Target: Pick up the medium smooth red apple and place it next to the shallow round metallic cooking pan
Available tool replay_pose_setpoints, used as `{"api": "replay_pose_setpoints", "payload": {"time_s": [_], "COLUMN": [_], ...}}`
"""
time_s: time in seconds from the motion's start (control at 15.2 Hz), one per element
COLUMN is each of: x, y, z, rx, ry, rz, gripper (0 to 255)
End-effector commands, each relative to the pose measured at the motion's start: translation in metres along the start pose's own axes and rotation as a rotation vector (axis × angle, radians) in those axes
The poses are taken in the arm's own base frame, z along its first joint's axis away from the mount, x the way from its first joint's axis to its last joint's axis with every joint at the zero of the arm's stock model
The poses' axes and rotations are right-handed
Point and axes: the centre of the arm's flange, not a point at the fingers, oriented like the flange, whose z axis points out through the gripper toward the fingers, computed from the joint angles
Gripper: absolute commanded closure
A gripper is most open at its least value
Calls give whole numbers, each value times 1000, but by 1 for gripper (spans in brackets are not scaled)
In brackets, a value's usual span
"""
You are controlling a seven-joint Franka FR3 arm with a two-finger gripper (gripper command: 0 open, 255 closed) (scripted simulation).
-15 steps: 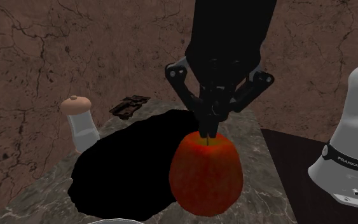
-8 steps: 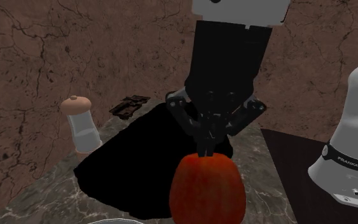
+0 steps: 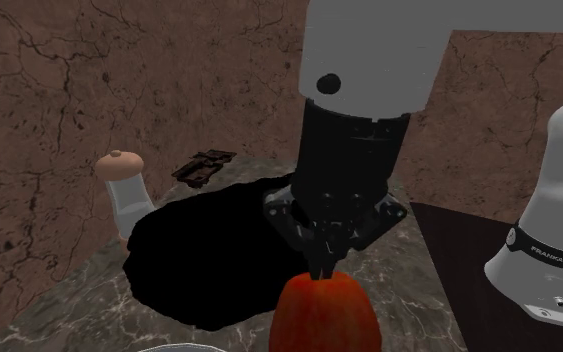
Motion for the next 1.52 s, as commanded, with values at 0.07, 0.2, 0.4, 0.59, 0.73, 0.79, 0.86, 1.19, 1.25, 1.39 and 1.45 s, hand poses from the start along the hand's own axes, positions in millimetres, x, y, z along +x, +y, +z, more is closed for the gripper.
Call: {"api": "replay_pose_setpoints", "payload": {"time_s": [0.07,0.2,0.4,0.59,0.73,0.79,0.86,1.19,1.25,1.39,1.45], "x": [0,0,0,0,1,1,1,0,0,0,0], "y": [2,2,2,2,2,2,2,2,2,2,2], "z": [18,18,18,18,18,18,18,-22,-32,-32,-32], "rx": [1,1,1,1,1,1,1,1,1,1,1], "ry": [0,0,0,0,0,0,0,0,0,0,0], "rz": [1,1,1,1,1,1,1,1,1,1,1], "gripper": [255,255,255,255,0,0,0,0,0,0,0]}}
